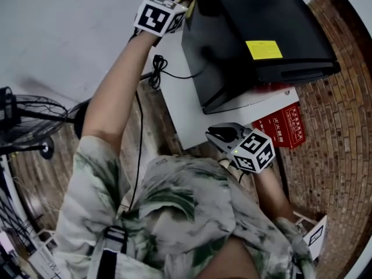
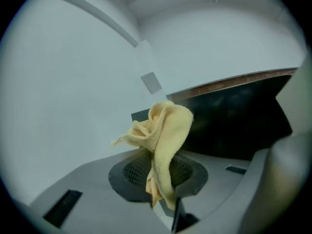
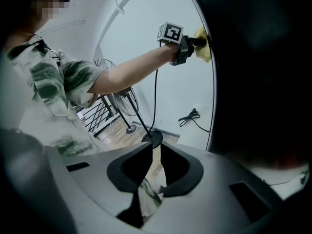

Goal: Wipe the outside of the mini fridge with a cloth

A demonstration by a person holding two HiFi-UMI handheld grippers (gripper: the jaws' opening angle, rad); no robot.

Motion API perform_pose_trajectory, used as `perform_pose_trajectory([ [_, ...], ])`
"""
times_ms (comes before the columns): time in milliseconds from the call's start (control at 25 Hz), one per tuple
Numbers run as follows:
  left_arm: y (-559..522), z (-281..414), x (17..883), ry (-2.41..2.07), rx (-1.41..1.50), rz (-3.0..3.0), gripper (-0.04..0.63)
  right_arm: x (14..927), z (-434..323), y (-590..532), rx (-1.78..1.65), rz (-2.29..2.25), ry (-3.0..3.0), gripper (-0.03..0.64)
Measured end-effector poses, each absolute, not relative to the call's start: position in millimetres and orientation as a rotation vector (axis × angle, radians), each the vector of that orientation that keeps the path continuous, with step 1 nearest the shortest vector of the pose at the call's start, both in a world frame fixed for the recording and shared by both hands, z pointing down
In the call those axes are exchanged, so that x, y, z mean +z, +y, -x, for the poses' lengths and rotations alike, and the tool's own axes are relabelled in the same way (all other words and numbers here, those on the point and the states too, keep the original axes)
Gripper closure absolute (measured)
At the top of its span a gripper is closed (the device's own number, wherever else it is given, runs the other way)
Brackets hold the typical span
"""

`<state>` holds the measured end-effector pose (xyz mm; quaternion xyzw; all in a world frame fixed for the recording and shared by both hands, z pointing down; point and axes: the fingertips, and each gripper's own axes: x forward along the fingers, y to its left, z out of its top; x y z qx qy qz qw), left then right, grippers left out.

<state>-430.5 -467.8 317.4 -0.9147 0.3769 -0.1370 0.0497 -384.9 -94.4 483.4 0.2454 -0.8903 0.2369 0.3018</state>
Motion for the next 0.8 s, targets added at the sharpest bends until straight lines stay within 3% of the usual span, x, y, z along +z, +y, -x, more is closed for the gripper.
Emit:
perform_pose_trajectory([
  [360, -482.5, 424.9, 357.4, 1.191, -0.396, 2.873, 0.511, 486.5, 366.4, -89.6, 0.669, -0.720, -2.338, 0.548],
  [800, -477.0, 418.0, 470.8, 1.196, -0.604, 2.944, 0.512, 498.3, 354.3, -83.9, 0.688, -0.777, -2.291, 0.554],
])
